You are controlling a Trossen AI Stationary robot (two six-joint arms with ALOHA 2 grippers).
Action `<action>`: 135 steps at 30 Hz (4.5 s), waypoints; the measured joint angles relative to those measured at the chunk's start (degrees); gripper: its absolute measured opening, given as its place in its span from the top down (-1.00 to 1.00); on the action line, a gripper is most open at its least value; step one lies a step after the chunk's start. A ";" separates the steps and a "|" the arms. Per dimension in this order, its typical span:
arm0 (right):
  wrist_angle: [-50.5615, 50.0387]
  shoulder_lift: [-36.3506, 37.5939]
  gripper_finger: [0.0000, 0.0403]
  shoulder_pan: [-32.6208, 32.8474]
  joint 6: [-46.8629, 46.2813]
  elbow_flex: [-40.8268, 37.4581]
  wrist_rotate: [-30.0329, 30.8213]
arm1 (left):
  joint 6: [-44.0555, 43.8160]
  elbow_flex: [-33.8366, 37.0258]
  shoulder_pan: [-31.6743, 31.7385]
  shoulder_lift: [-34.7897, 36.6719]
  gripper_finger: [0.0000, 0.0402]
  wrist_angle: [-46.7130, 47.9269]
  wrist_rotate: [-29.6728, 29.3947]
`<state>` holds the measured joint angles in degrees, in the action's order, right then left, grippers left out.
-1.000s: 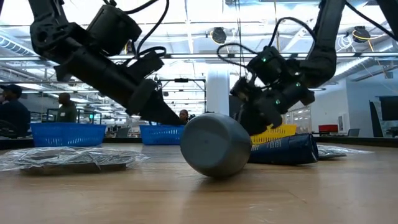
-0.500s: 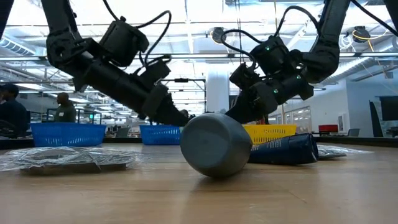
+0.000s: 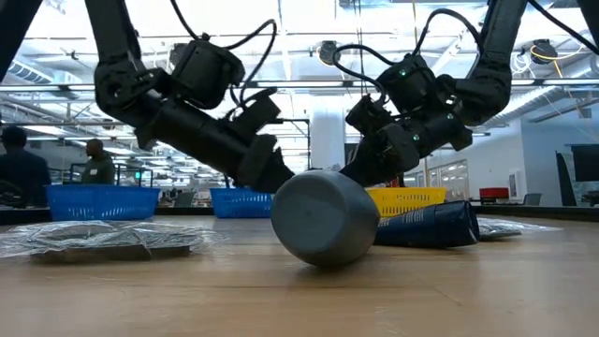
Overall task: Pick & Place Travel size toiletries
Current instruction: Put the white toothpaste into the left blue bin, then put the black deodorant into the top yellow bin
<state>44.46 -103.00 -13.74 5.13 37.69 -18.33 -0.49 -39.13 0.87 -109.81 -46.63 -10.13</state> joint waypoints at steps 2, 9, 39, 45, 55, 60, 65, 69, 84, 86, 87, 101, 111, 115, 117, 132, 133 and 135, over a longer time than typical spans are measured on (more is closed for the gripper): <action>-0.09 0.00 0.94 0.00 0.00 0.00 -0.09 | 0.25 -0.91 0.01 -0.96 0.28 0.21 0.02; -0.10 0.00 0.93 0.04 -0.17 0.05 -0.12 | 0.42 -1.37 -0.04 -0.36 0.66 2.41 0.29; -0.19 0.07 0.36 0.46 -1.49 0.04 0.23 | -49.37 1.12 16.10 36.80 0.68 101.72 -33.57; -0.32 0.07 0.36 0.46 -1.51 0.04 0.20 | -42.43 6.03 25.77 36.82 0.68 93.96 -28.78; -0.36 0.07 0.37 0.46 -2.59 0.04 0.15 | -32.33 7.58 32.91 36.80 0.67 85.54 -21.31; -0.36 0.07 0.37 0.46 -2.98 0.04 0.17 | -29.81 7.58 35.08 36.81 0.67 85.48 -19.13; -0.56 0.07 0.36 0.78 -3.24 0.04 0.17 | -26.55 7.58 36.90 36.80 0.42 85.49 -15.61; -0.64 0.07 0.34 1.82 -3.11 0.04 0.13 | -25.61 7.54 37.64 36.82 0.02 86.10 -15.36; -14.12 12.32 -0.10 9.95 3.40 0.02 7.68 | -24.58 6.11 26.52 54.48 -0.72 81.31 -13.81; -14.72 13.39 -0.19 11.36 3.32 0.02 6.24 | -23.33 6.86 22.87 56.35 -0.72 76.26 -13.79; -14.25 13.51 -0.24 12.02 3.31 0.02 4.64 | -22.36 7.40 20.94 56.86 -0.73 72.84 -13.79; -7.81 8.40 -0.60 20.35 0.22 1.44 -15.47 | -11.75 24.13 1.28 48.07 -0.73 15.20 -13.66; -11.49 -6.29 -0.61 23.81 8.99 14.30 -17.86 | -16.92 24.63 -5.41 31.22 -0.73 -3.45 -13.88; -17.94 -9.78 -0.67 25.41 13.50 19.66 -17.79 | -19.36 24.56 -6.39 27.40 -0.73 -6.15 -13.90; -20.74 -10.88 -0.70 26.40 16.40 21.83 -17.50 | -19.63 24.60 -6.54 26.65 -0.73 -6.67 -13.90; -23.35 -13.20 -0.61 26.86 24.57 24.90 -12.99 | -19.96 24.54 -6.65 26.09 -0.73 -7.61 -13.92; -23.23 -13.16 -0.59 26.84 24.55 24.91 -13.00 | -19.96 24.52 -6.65 26.09 -0.73 -7.63 -13.90; -23.27 -13.17 -0.56 26.86 24.48 24.85 -12.99 | -19.55 24.52 -6.77 26.09 -0.73 -7.61 -13.88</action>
<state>21.19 -116.17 13.13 29.61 62.54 -31.32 -20.05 -14.61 -5.89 -83.72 -54.24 -24.01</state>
